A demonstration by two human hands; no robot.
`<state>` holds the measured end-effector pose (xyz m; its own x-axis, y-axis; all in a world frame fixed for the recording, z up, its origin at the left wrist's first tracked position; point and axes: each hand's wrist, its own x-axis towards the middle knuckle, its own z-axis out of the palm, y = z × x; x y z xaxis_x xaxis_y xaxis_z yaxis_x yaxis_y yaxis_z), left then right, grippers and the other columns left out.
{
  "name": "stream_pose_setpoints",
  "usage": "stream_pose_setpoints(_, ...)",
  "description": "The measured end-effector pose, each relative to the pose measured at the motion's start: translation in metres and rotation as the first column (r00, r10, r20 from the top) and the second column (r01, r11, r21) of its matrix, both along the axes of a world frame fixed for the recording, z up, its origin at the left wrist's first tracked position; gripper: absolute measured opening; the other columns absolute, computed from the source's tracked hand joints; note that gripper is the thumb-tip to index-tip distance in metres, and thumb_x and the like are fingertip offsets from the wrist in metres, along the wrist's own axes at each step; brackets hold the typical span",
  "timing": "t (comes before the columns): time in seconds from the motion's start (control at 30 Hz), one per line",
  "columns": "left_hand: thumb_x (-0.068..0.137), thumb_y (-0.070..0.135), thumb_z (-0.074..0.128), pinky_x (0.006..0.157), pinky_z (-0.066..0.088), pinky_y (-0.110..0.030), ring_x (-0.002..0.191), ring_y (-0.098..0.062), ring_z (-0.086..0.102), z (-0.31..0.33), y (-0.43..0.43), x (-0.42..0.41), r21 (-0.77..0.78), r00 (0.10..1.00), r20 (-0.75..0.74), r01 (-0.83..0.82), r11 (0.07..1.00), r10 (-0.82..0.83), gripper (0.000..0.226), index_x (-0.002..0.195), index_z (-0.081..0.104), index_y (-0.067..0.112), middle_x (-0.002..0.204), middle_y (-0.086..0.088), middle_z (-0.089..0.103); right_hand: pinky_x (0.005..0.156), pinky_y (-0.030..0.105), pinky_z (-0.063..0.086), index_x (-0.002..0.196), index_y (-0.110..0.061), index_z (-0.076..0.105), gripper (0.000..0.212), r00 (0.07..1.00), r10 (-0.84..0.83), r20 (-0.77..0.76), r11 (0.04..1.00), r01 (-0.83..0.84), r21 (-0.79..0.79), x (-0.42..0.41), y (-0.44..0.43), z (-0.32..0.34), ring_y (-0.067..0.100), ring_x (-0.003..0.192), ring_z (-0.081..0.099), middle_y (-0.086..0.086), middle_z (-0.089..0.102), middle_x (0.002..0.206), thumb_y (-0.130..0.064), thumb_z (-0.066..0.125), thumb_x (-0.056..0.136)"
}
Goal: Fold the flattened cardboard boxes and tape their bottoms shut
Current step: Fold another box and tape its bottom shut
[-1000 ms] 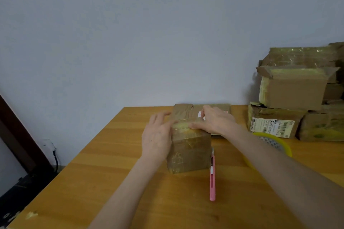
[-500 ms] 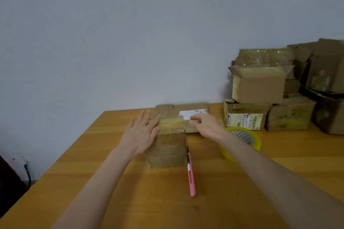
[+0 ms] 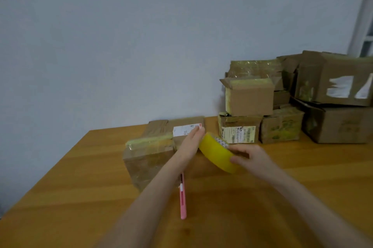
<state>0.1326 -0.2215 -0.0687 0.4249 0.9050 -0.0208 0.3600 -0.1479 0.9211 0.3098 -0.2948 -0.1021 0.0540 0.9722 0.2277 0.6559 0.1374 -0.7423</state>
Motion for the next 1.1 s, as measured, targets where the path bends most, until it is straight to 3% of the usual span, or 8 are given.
stream_pose_setpoints(0.07, 0.087, 0.062, 0.044, 0.113, 0.031, -0.039, 0.13, -0.017, 0.044, 0.002, 0.003, 0.002, -0.026, 0.998, 0.059, 0.024, 0.999, -0.023, 0.068, 0.141, 0.044, 0.021, 0.145, -0.001, 0.045, 0.074, 0.003, 0.043, 0.115, -0.024, 0.059, 0.034, 0.992, 0.038, -0.124, 0.995, -0.026, 0.098, -0.002, -0.007, 0.005, -0.002, 0.096, 0.057, -0.015, 0.06, 0.108, -0.007, 0.063, 0.086)
stream_pose_setpoints(0.17, 0.085, 0.054, 0.052, 0.11, 0.036, -0.038, 0.13, -0.013, 0.043, 0.003, -0.003, 0.003, 0.242, 0.998, -0.017, 0.064, 0.968, -0.062, 0.064, 0.142, 0.041, 0.025, 0.144, 0.003, 0.045, 0.071, 0.005, 0.045, 0.107, -0.024, 0.06, 0.029, 0.954, 0.037, -0.297, 0.984, 0.017, 0.179, -0.002, -0.013, 0.006, -0.004, 0.088, 0.059, -0.013, 0.063, 0.098, -0.002, 0.059, 0.087)
stream_pose_setpoints(0.33, 0.09, 0.029, 0.061, 0.111, 0.035, -0.034, 0.134, -0.006, 0.038, 0.005, -0.015, 0.002, 0.555, 0.998, -0.05, 0.063, 0.83, -0.042, 0.053, 0.14, 0.043, 0.023, 0.143, 0.009, 0.044, 0.077, 0.014, 0.049, 0.117, -0.015, 0.062, 0.031, 0.924, 0.037, -0.381, 0.987, 0.026, 0.16, 0.0, -0.02, 0.0, 0.006, 0.1, 0.06, -0.004, 0.064, 0.108, -0.008, 0.06, 0.087)
stream_pose_setpoints(0.5, 0.089, 0.039, 0.053, 0.108, 0.039, -0.031, 0.128, -0.001, 0.042, 0.003, -0.022, 0.005, 0.79, 0.998, -0.064, 0.048, 0.612, 0.004, 0.048, 0.133, 0.052, 0.019, 0.137, 0.011, 0.048, 0.077, 0.018, 0.051, 0.115, -0.016, 0.061, 0.031, 0.904, 0.026, -0.426, 0.985, 0.048, 0.163, -0.004, -0.024, 0.001, 0.009, 0.099, 0.06, -0.003, 0.065, 0.106, -0.008, 0.062, 0.085)
stream_pose_setpoints(0.77, 0.09, 0.03, 0.049, 0.104, 0.043, -0.031, 0.124, -0.013, 0.051, -0.006, -0.027, 0.018, 0.873, 0.999, -0.05, 0.037, 0.487, 0.013, 0.032, 0.11, 0.071, 0.019, 0.126, 0.002, 0.061, 0.067, 0.012, 0.049, 0.097, -0.023, 0.065, 0.022, 0.841, 0.01, -0.54, 0.978, 0.105, 0.181, -0.012, -0.027, 0.011, -0.004, 0.077, 0.061, -0.003, 0.068, 0.092, -0.004, 0.059, 0.088)
stream_pose_setpoints(0.87, 0.088, 0.025, 0.061, 0.105, 0.041, -0.037, 0.127, -0.016, 0.048, -0.005, -0.033, 0.03, 0.824, 0.99, -0.143, 0.114, 0.555, 0.01, 0.026, 0.113, 0.069, 0.022, 0.131, 0.002, 0.059, 0.063, 0.008, 0.046, 0.103, -0.011, 0.066, 0.017, 0.85, -0.09, -0.519, 0.968, 0.197, 0.155, -0.005, -0.025, 0.017, 0.005, 0.077, 0.06, 0.0, 0.066, 0.089, -0.004, 0.058, 0.089)
stream_pose_setpoints(1.0, 0.084, 0.028, 0.068, 0.109, 0.033, -0.03, 0.132, -0.009, 0.036, 0.012, -0.033, 0.052, 0.69, 0.944, -0.33, 0.251, 0.679, -0.015, 0.068, 0.143, 0.035, 0.029, 0.145, 0.008, 0.039, 0.071, 0.012, 0.044, 0.116, -0.007, 0.064, 0.027, 0.94, -0.257, -0.223, 0.952, 0.286, 0.108, 0.018, -0.032, 0.024, 0.009, 0.088, 0.058, 0.005, 0.067, 0.105, -0.014, 0.061, 0.09)
stream_pose_setpoints(1.1, 0.09, 0.029, 0.06, 0.109, 0.032, -0.031, 0.134, -0.015, 0.038, 0.019, -0.036, 0.095, 0.416, 0.957, -0.268, 0.222, 0.882, -0.114, 0.063, 0.146, 0.031, 0.023, 0.148, 0.003, 0.037, 0.089, 0.025, 0.044, 0.125, -0.018, 0.059, 0.036, 0.893, -0.447, 0.06, 0.894, 0.442, 0.075, 0.041, -0.048, 0.029, 0.014, 0.11, 0.056, -0.002, 0.062, 0.123, -0.031, 0.059, 0.091)
